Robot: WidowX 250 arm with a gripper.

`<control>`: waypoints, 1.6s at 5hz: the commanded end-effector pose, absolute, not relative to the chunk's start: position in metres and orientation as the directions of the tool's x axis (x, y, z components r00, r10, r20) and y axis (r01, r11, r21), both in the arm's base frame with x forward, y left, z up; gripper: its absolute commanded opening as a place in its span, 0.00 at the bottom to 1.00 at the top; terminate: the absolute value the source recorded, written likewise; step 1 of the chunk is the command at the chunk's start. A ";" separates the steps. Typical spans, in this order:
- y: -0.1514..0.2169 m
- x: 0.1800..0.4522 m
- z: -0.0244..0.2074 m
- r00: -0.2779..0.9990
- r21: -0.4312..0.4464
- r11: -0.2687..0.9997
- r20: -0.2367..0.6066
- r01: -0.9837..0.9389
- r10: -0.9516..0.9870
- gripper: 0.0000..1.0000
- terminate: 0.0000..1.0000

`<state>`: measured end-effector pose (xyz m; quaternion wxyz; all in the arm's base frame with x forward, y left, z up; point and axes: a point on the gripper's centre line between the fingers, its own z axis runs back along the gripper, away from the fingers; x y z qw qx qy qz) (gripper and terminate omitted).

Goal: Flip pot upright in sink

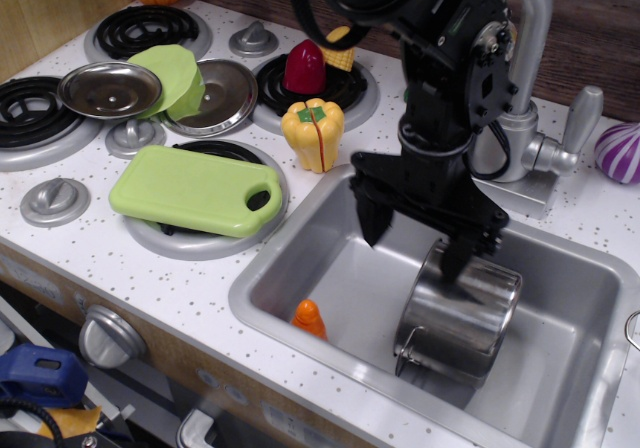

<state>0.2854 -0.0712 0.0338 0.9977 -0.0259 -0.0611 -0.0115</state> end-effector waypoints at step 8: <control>-0.096 0.291 0.017 0.937 -0.635 0.762 0.175 -0.128 0.303 1.00 0.00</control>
